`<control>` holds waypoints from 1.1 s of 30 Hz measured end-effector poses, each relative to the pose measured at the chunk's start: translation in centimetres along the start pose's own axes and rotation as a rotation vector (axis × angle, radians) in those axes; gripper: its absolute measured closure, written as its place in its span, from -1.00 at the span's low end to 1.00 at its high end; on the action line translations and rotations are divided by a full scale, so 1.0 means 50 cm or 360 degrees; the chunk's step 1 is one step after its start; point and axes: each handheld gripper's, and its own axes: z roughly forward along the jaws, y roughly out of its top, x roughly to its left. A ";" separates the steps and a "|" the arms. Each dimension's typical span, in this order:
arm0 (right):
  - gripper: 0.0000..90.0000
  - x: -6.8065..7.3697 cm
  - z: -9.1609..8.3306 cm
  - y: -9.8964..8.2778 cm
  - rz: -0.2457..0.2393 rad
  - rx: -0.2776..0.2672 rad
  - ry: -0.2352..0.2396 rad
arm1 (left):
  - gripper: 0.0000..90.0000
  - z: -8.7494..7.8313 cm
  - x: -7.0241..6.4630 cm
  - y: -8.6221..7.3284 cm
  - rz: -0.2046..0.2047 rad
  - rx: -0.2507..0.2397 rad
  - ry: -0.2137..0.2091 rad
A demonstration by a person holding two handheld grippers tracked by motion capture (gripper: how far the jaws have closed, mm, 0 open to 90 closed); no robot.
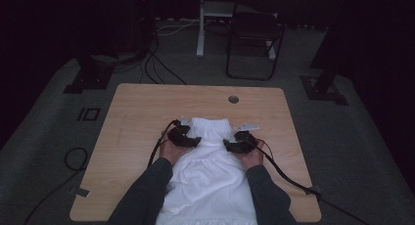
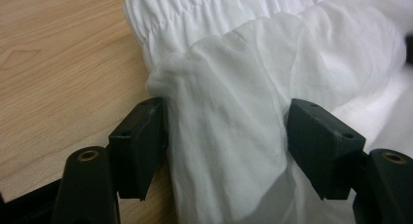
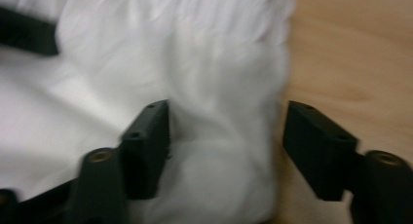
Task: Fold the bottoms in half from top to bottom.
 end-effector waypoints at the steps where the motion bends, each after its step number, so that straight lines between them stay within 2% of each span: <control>1: -0.37 -0.005 -0.002 0.005 0.0021 -0.0018 0.0004 | -0.30 0.000 -0.001 -0.001 0.0005 -0.0005 0.0005; 3: -0.46 -0.013 0.001 0.021 0.0030 -0.0022 0.0036 | -0.30 0.001 -0.003 -0.002 0.0014 -0.0009 0.0014; 6: -0.52 -0.009 0.021 0.033 0.0005 0.0070 0.0033 | -0.29 0.001 -0.004 -0.002 0.0024 -0.0008 0.0025; 10: -0.47 0.005 0.039 0.029 -0.0012 0.0110 0.0011 | -0.27 0.001 -0.007 -0.004 0.0032 -0.0012 0.0044; 11: -0.40 0.008 0.039 0.029 -0.0024 0.0107 0.0003 | -0.25 0.000 -0.007 -0.005 0.0029 -0.0014 0.0046; 12: -0.23 0.011 0.038 0.028 -0.0034 0.0100 0.0014 | -0.17 -0.002 -0.008 -0.005 0.0025 -0.0016 0.0036; 15: 0.26 0.024 0.031 0.029 -0.0071 0.0110 0.0046 | 0.17 -0.006 -0.012 -0.004 0.0018 -0.0007 -0.0005; 17: 0.61 0.030 0.028 0.033 -0.0052 0.0134 0.0070 | 0.38 -0.008 -0.013 -0.001 0.0020 0.0024 -0.0013; 18: 0.76 0.031 0.028 0.035 -0.0030 0.0146 0.0091 | 0.52 -0.009 -0.011 0.001 0.0005 0.0040 -0.0048; 19: 0.83 0.030 0.030 0.037 0.0007 0.0156 0.0131 | 0.65 -0.010 -0.011 0.002 -0.0001 0.0049 -0.0062; 21: 0.86 0.024 0.033 0.040 0.0030 0.0163 0.0164 | 0.81 -0.010 -0.011 0.005 0.0021 0.0063 -0.0081; 23: 0.87 0.016 0.033 0.046 0.0034 0.0128 0.0189 | 0.86 -0.014 -0.009 0.014 0.0051 0.0067 -0.0062; 24: 0.88 0.014 0.031 0.050 0.0038 0.0107 0.0199 | 0.86 -0.018 -0.004 0.021 0.0053 0.0045 -0.0062; 27: 0.88 -0.007 0.011 0.079 0.0090 -0.0009 0.0260 | 0.87 -0.044 0.015 0.058 0.0037 -0.0053 -0.0071; 28: 0.88 -0.012 0.005 0.088 0.0094 -0.0031 0.0262 | 0.87 -0.059 0.018 0.080 0.0041 -0.0113 -0.0060; 29: 0.88 -0.017 -0.005 0.105 0.0081 -0.0073 0.0253 | 0.86 -0.069 0.020 0.094 0.0056 -0.0135 -0.0056; 30: 0.88 -0.017 -0.005 0.105 0.0081 -0.0073 0.0253 | 0.87 -0.069 0.020 0.094 0.0056 -0.0135 -0.0056; 31: 0.88 -0.024 -0.025 0.136 0.0051 -0.0139 0.0226 | 0.86 -0.093 0.019 0.132 0.0093 -0.0204 -0.0032; 33: 0.88 -0.032 -0.047 0.169 0.0045 -0.0201 0.0203 | 0.86 -0.119 0.020 0.172 0.0125 -0.0271 -0.0011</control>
